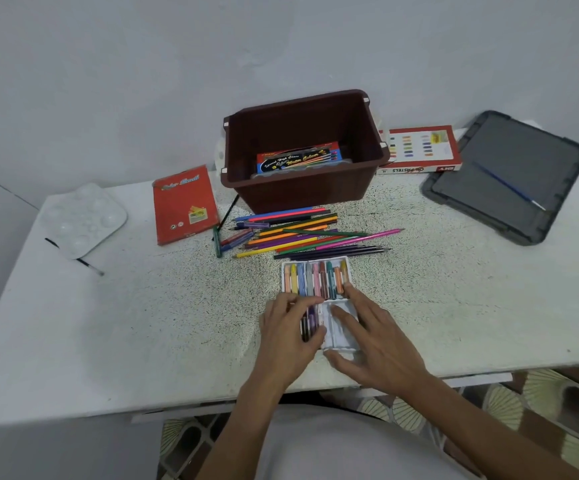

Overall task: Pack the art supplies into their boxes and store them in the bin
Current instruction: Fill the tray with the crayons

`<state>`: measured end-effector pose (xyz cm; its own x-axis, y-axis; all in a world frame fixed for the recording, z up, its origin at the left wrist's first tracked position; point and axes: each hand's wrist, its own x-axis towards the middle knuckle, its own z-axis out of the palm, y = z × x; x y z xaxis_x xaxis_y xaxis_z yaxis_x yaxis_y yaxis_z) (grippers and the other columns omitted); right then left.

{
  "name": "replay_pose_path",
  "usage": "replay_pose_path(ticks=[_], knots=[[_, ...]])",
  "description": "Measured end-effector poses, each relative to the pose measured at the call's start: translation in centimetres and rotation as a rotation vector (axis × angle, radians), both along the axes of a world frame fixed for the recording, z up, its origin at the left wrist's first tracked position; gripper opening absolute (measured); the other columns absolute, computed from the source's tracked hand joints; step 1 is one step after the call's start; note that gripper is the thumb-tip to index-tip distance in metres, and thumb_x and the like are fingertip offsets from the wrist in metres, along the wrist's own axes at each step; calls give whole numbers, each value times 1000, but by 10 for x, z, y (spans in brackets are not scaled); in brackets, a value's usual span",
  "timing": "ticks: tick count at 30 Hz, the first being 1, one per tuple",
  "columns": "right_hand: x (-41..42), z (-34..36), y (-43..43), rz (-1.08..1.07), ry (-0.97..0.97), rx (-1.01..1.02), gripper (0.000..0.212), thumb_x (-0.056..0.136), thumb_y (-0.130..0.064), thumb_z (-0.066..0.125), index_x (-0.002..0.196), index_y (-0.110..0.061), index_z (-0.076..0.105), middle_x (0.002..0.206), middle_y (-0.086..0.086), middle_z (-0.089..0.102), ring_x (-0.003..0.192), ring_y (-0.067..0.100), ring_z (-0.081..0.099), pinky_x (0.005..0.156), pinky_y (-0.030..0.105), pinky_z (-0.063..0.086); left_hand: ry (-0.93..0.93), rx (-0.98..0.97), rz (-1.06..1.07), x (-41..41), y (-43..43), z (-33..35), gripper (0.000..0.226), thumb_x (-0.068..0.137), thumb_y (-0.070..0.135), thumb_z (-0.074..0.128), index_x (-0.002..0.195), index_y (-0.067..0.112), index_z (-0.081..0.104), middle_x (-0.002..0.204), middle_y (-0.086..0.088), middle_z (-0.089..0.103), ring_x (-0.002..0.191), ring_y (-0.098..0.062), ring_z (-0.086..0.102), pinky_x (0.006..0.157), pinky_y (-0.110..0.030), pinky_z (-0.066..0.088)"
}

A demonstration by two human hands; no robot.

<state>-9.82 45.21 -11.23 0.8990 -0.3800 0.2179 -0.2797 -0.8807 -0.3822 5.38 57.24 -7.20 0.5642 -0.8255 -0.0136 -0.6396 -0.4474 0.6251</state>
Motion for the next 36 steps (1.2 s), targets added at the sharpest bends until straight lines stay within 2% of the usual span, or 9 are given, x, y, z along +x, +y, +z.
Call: replay_pose_path(ticks=[8,12,16,20,22,25,28,32,36], knots=[[0,0,-1,0,9,-11,73,91,-67,49,142,-15,50,164,10,15,146,25,29,106,44,43,21,131,203,6,-1,0,98,72,60,77,150,48,19,158,2,6,145,-22,6,116,-49,12],[0,0,-1,0,13,-16,73,91,-67,48,141,-15,51,164,10,15,146,25,29,106,44,43,73,210,255,12,-1,-1,115,63,71,75,151,50,5,163,2,-15,149,-23,-8,118,-53,3],[0,-1,-1,3,14,-17,74,91,-67,48,142,-14,50,163,11,16,147,25,28,107,45,43,49,244,193,19,3,-6,116,64,79,67,151,50,-5,162,2,-18,149,-22,-11,118,-52,0],[0,-1,-2,3,20,-23,74,91,-68,47,143,-15,49,164,11,13,147,25,27,108,43,41,5,128,158,30,7,-10,99,72,89,42,152,45,5,164,7,-2,150,-16,-2,118,-48,4],[-1,-1,-1,3,9,-20,72,91,-67,49,141,-15,51,163,11,15,146,26,29,107,43,42,-30,47,247,41,6,-12,85,83,79,35,154,35,18,162,2,17,148,-20,14,116,-46,10],[-1,-2,-1,3,-8,-15,71,90,-65,53,139,-15,53,163,11,18,146,25,30,105,43,44,-141,-63,420,68,-1,-12,53,97,50,51,140,19,46,142,-8,49,131,-26,44,109,-47,30],[-1,-3,-2,6,-17,-15,71,90,-65,54,139,-15,53,163,11,18,146,26,30,105,44,45,-208,-154,585,101,-9,-6,28,96,32,59,119,15,63,115,-8,62,104,-25,58,89,-45,49],[0,-4,-2,9,-37,-12,71,89,-64,56,140,-14,53,163,11,19,146,26,31,104,45,46,-198,-112,729,143,-20,3,22,97,31,58,111,15,62,106,-7,65,94,-23,60,75,-34,45],[1,-5,-3,4,-21,-16,70,89,-65,55,139,-15,54,163,10,19,146,25,30,103,46,46,-57,8,829,168,-33,13,30,94,37,62,115,16,58,108,-6,71,99,-29,64,76,-35,41]])
